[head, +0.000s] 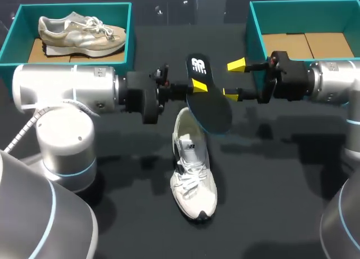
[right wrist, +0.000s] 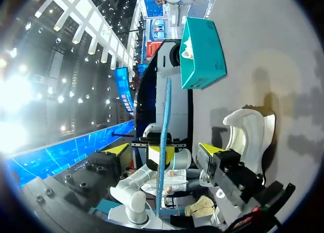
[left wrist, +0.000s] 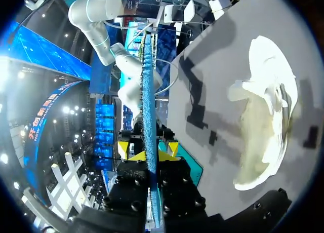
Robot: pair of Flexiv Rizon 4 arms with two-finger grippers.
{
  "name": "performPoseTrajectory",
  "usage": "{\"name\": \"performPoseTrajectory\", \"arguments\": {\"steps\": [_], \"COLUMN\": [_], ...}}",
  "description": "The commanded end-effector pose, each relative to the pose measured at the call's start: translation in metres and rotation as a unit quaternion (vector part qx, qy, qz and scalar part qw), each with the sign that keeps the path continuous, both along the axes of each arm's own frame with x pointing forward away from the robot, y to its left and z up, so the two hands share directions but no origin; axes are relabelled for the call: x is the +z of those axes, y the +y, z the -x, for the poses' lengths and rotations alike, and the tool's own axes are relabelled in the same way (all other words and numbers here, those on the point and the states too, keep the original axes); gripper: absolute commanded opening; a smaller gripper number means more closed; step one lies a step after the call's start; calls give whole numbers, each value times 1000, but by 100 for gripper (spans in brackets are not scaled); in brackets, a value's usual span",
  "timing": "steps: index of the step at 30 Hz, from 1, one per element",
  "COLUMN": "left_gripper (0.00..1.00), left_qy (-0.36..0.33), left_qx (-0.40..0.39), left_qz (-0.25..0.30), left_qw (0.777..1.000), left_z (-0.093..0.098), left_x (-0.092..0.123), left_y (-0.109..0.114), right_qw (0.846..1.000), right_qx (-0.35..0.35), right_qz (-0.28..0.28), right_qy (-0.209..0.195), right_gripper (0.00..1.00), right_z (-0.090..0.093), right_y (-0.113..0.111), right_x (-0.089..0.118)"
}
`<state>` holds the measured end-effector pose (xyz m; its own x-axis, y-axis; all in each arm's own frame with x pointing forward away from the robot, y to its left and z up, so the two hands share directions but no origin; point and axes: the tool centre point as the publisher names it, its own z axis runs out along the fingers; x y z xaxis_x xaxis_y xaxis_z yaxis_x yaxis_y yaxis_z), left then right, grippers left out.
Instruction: Take the shoe out of the shoebox, open the shoe tongue, remove and reinsert the insole, then place the shoe into the shoebox
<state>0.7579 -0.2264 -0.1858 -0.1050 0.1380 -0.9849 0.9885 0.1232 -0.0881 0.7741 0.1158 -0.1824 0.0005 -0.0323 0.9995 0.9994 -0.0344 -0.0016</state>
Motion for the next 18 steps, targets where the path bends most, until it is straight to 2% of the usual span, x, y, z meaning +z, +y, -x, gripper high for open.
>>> {"name": "performPoseTrajectory", "arguments": {"steps": [1, 9, 12, 14, 18], "left_gripper": [0, 0, 0, 0, 0], "left_qy": [49, 209, 289, 356, 369], "left_qx": [10, 37, 45, 42, 39], "left_qz": [-2, -1, 7, 22, 33], "left_qw": [999, 977, 956, 933, 928], "left_z": [6, 4, 3, -2, -3], "left_x": [4, 5, 10, 13, 15], "left_y": [25, 34, 33, 35, 36], "right_qw": [1000, 1000, 1000, 1000, 1000], "right_qx": [3, 5, 5, 5, 5], "right_qz": [12, 20, 20, 20, 20], "right_qy": [0, 0, 0, 0, 0], "right_gripper": [100, 100, 100, 100, 100], "right_z": [10, 12, 12, 12, 12], "right_y": [-15, -17, -17, -17, -17], "right_x": [2, 2, 2, 2, 2]}}
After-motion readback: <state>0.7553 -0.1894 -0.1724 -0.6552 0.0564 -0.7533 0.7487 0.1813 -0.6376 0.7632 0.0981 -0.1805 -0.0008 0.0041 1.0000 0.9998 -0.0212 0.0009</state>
